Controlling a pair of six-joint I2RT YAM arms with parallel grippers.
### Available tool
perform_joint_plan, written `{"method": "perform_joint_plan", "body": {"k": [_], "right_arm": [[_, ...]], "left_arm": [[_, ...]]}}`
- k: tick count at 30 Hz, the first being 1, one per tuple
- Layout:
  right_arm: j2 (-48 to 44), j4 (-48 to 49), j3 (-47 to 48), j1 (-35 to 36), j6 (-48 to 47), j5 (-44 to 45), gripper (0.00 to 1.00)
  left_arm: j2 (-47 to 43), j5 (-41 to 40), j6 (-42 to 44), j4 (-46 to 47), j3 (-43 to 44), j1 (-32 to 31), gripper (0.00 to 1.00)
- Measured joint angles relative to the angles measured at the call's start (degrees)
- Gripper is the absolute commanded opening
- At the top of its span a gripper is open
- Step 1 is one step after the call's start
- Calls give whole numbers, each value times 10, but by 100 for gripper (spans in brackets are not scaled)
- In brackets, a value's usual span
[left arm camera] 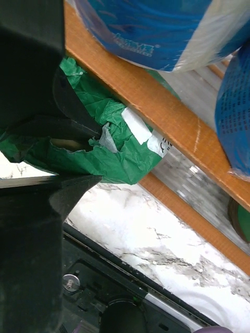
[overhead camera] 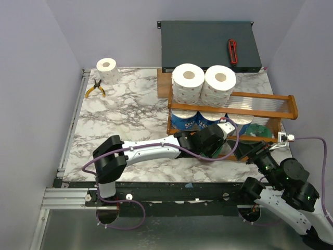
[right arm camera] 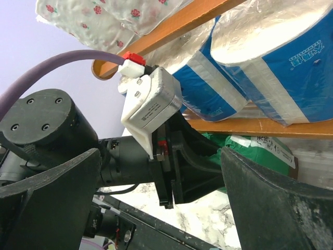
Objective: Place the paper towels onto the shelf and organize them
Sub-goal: Place the paper towel on the shelf.
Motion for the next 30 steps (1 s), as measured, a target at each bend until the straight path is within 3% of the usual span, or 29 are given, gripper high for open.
{"method": "perform_joint_plan", "body": {"k": [11,18,30], "right_arm": [[-3,2,0,0,0,0,100],[-3,2,0,0,0,0,100],[-3,2,0,0,0,0,100]], "left_arm": [[19,0,14,8,22,0,24],[25,2,18,25,23,0,52],[20,2,18,30,24,-4,71]]}}
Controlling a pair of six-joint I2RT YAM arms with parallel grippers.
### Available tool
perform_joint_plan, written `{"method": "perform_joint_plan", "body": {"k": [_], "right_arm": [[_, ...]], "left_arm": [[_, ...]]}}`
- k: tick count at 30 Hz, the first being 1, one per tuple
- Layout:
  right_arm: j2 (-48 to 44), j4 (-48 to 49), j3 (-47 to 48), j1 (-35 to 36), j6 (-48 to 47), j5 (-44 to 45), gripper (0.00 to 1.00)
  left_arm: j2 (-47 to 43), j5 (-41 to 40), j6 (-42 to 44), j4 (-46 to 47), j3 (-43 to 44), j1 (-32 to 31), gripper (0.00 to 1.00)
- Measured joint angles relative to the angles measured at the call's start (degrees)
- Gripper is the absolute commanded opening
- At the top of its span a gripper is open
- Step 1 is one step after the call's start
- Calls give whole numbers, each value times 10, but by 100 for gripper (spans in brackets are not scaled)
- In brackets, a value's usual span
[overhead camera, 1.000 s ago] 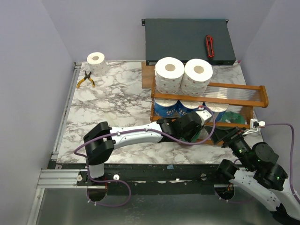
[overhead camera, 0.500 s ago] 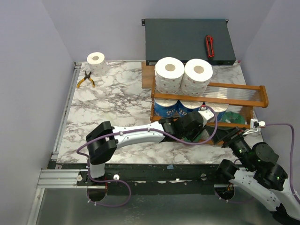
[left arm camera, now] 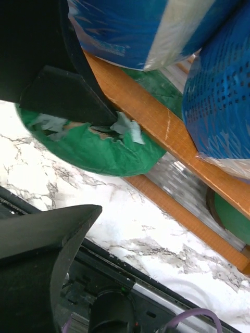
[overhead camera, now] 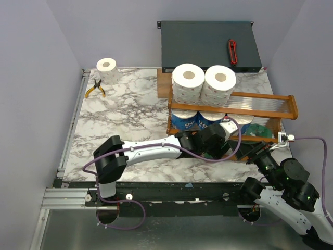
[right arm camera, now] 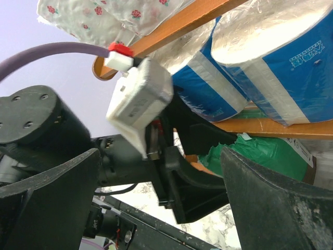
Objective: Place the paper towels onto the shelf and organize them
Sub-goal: Place the paper towel on the shelf.
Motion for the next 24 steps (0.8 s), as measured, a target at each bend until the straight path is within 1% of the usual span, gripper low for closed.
{"method": "perform_joint_plan", "body": {"k": [6,10,12,14,17,19,21,24], "right_arm": [[0,0,0,0,0,0,100],[0,0,0,0,0,0,100],[0,0,0,0,0,0,100],[-1,0,0,0,0,0,100],[-1,2,0,0,0,0,100],[-1,4,0,0,0,0,100],[-1,5,0,0,0,0,100],[-1,5,0,0,0,0,100]], "left_arm": [[-65,-14,-8,-16,-29,-16,80],[-141,-33,-22,-17,-80,-26,86],[-179,-42,-34,-9,-115,-29,86],[-223,-50,-47,12,-168,-30,85],[-290,-56,-64,66,-272,-30,83],[-325,-55,-69,134,-351,-29,82],[-339,-51,-69,207,-417,-29,83],[-329,-42,-67,345,-517,-29,85]]}}
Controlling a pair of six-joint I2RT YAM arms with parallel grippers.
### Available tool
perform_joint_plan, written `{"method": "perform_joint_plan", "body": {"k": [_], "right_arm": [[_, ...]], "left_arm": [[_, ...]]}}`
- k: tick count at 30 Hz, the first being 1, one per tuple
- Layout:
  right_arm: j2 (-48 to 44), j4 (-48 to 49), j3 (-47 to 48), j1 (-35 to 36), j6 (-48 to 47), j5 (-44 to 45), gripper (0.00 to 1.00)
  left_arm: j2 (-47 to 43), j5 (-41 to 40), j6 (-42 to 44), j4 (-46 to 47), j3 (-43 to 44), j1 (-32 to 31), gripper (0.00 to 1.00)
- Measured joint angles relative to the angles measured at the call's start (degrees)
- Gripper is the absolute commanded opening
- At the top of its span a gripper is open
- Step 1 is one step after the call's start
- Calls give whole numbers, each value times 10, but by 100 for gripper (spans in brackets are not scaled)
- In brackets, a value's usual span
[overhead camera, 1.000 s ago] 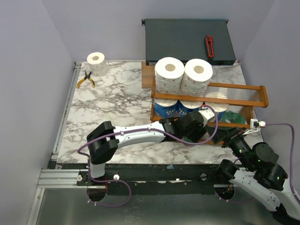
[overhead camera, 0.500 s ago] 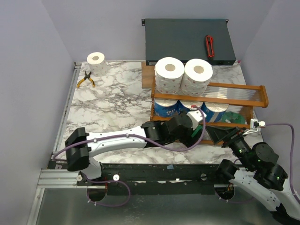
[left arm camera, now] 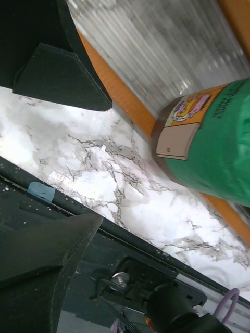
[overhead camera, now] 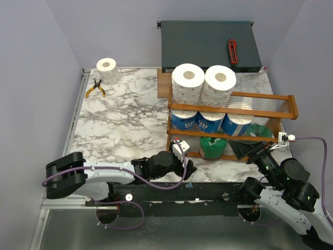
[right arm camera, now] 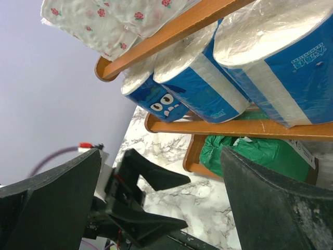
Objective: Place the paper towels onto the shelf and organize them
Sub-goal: Place the paper towel on the shelf.
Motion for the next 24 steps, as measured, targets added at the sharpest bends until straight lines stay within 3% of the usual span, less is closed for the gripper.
{"method": "perform_joint_plan", "body": {"k": [4,11,15,24], "right_arm": [[0,0,0,0,0,0,100],[0,2,0,0,0,0,100],[0,4,0,0,0,0,100],[0,4,0,0,0,-1,100]], "left_arm": [[59,9,7,158,-63,0,85],[148,-4,34,336,-55,-1,83],[184,-16,49,379,-33,-1,82],[250,-40,66,382,21,-1,76]]}}
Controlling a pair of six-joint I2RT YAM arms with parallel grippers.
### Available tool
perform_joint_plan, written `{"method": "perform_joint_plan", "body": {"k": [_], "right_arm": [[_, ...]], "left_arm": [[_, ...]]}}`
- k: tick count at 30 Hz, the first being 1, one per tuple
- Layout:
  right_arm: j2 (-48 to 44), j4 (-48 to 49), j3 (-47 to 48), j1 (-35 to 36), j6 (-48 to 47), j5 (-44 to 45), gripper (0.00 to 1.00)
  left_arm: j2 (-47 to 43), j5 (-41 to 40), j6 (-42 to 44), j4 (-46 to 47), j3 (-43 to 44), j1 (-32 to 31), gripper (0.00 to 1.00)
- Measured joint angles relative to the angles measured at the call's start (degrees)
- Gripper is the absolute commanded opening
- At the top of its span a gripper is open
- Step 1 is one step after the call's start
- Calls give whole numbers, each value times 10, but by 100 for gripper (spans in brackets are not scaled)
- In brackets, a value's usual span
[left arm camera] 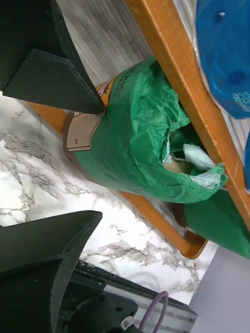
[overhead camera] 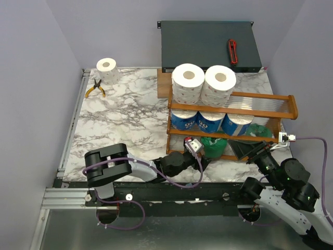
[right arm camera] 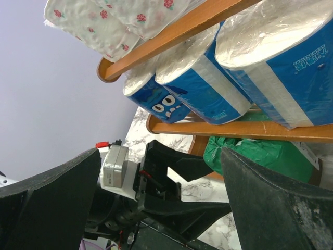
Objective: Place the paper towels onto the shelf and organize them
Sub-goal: Place the paper towel on the shelf.
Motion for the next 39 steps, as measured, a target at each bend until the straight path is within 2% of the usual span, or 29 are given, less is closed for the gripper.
{"method": "perform_joint_plan", "body": {"k": [7,23,39], "right_arm": [[0,0,0,0,0,-2,100],[0,4,0,0,-1,-5,100],[0,5,0,0,-1,-6,100]], "left_arm": [[33,-5,-1,-22,45,9,72],[101,-1,-3,-82,116,25,70],[141,47,5,-109,182,21,69]]}}
